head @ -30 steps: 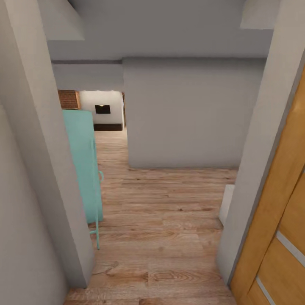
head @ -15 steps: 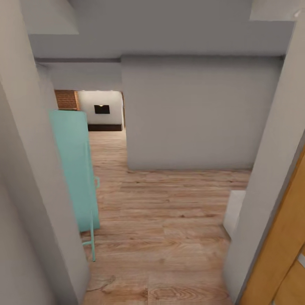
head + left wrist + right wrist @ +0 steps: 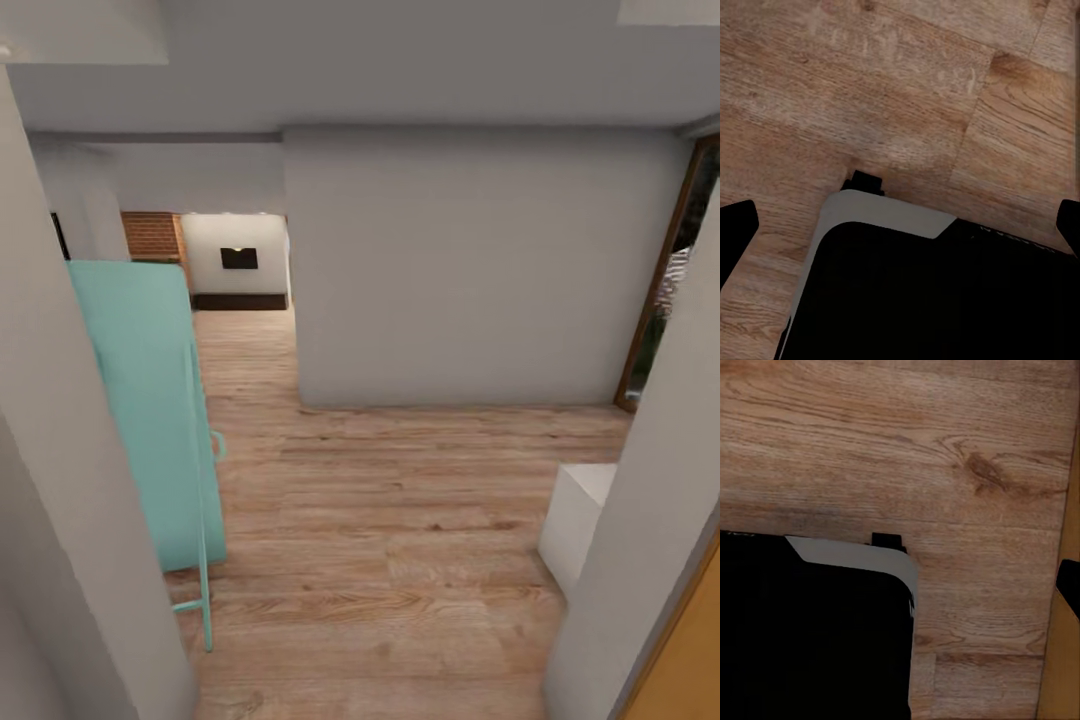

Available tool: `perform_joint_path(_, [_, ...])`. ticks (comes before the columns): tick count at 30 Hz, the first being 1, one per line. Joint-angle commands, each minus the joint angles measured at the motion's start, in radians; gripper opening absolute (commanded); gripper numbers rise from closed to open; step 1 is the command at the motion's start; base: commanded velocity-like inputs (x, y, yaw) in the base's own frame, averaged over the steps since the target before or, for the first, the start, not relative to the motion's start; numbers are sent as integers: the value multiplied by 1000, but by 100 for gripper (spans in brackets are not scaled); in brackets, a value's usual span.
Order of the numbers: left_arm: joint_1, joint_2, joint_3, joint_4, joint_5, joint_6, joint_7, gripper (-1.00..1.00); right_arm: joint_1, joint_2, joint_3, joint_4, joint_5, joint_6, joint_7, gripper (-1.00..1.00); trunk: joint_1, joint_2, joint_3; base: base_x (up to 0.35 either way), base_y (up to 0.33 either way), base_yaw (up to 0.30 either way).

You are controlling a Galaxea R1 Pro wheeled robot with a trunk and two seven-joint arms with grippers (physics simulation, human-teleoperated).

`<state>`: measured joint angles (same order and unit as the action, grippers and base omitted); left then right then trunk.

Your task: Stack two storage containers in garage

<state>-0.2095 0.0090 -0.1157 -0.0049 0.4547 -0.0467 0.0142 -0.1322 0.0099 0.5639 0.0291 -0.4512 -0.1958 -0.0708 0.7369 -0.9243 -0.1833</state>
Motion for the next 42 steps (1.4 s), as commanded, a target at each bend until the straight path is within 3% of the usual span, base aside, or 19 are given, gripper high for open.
perform_joint_path(1, [-1,0,-9,0,7,-3,2,100,-2,1,8,3,-8,-5,-1,100,1,-1,-1,326,0,0])
perform_joint_path(42, [-1,-3,-9,0,4,8,1,100,-1,8,1,3,-14,-5,-5,100,1,-1,-1,326,0,0])
